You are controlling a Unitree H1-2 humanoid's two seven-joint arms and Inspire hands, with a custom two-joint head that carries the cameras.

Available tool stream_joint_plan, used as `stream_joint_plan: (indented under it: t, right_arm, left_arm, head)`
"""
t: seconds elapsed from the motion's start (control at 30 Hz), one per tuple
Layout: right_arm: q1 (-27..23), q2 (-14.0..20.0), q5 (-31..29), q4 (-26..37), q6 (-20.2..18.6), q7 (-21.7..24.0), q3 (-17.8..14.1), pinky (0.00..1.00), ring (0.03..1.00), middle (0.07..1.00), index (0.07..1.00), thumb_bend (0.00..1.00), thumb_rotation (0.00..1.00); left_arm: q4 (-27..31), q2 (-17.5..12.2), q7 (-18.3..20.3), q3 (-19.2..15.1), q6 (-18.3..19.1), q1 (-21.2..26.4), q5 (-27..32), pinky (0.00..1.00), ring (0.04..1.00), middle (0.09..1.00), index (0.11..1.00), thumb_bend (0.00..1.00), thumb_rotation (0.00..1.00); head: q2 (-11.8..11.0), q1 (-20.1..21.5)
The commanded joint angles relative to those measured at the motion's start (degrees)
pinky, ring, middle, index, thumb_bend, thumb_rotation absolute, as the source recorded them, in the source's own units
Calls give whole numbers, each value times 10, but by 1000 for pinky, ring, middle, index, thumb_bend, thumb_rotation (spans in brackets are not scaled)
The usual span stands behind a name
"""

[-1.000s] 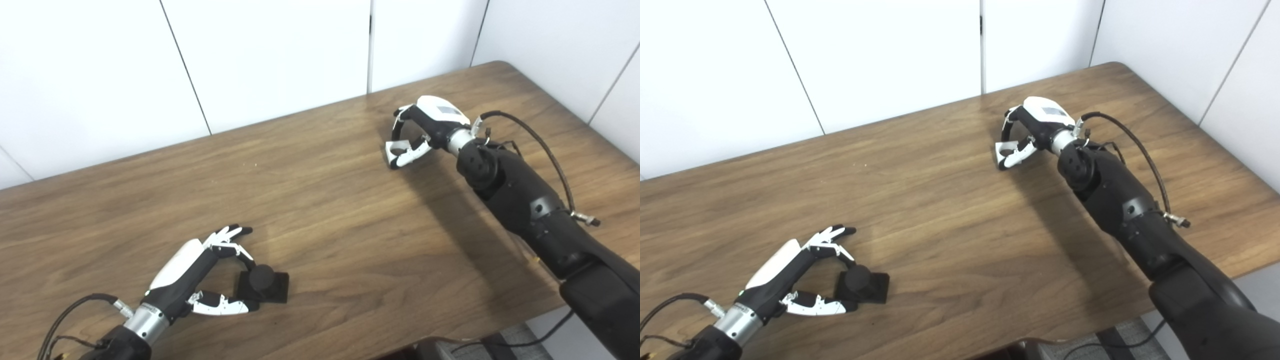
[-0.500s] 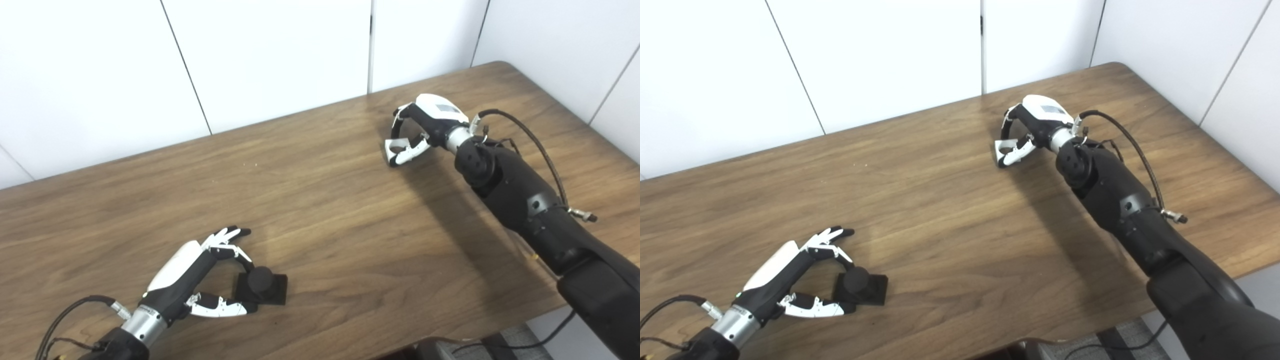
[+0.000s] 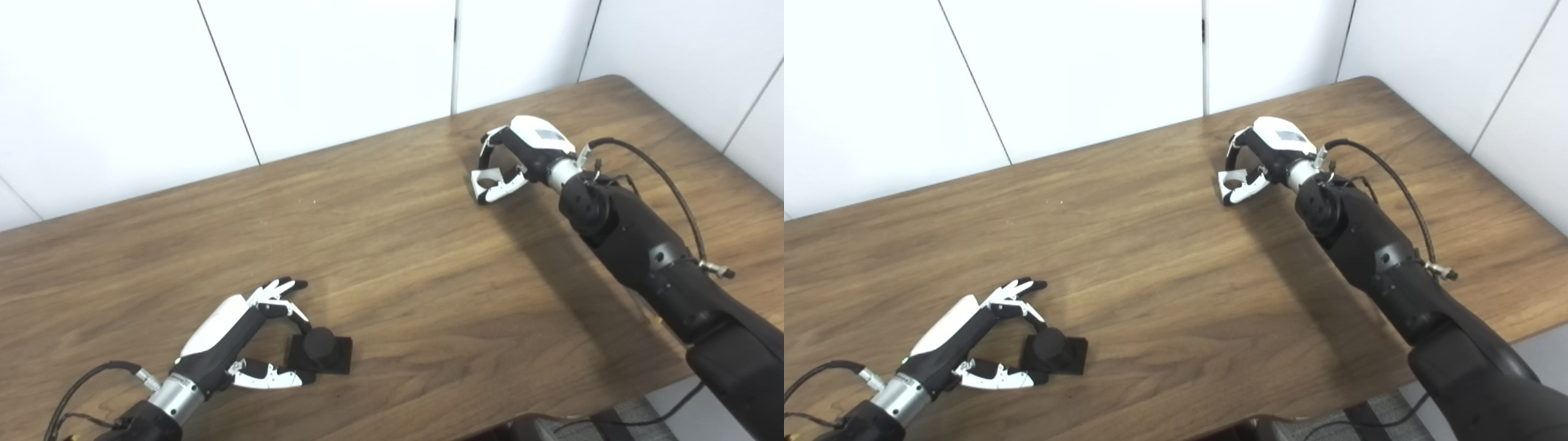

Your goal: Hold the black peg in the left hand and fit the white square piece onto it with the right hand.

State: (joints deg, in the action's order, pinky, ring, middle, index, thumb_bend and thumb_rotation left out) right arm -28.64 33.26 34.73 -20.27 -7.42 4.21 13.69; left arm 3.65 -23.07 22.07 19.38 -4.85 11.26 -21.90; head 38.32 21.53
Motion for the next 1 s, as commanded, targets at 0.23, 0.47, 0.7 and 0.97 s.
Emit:
stream_joint_plan:
  t: [0.23,0.47,0.7,0.97]
  right_arm:
    - [-4,3,11,44,24,3,3,874,858,816,486,515,136]
    - [-1,-4,8,92,13,24,1,863,861,816,486,516,136]
    - [1,-12,11,132,19,39,2,838,851,811,485,516,135]
    - [4,-15,13,171,45,53,8,819,848,808,484,516,136]
  left_arm:
    - [-13,-16,14,0,7,6,-14,1000,1000,952,490,522,73]
    - [-12,-15,19,1,15,10,-16,1000,1000,957,490,521,73]
    - [-14,-14,18,1,14,11,-18,1000,1000,956,490,521,74]
    - [-16,-11,19,3,19,14,-20,1000,1000,958,490,522,72]
  head:
    - [5,-10]
    - [9,-25]
    - [12,-29]
    - [19,-42]
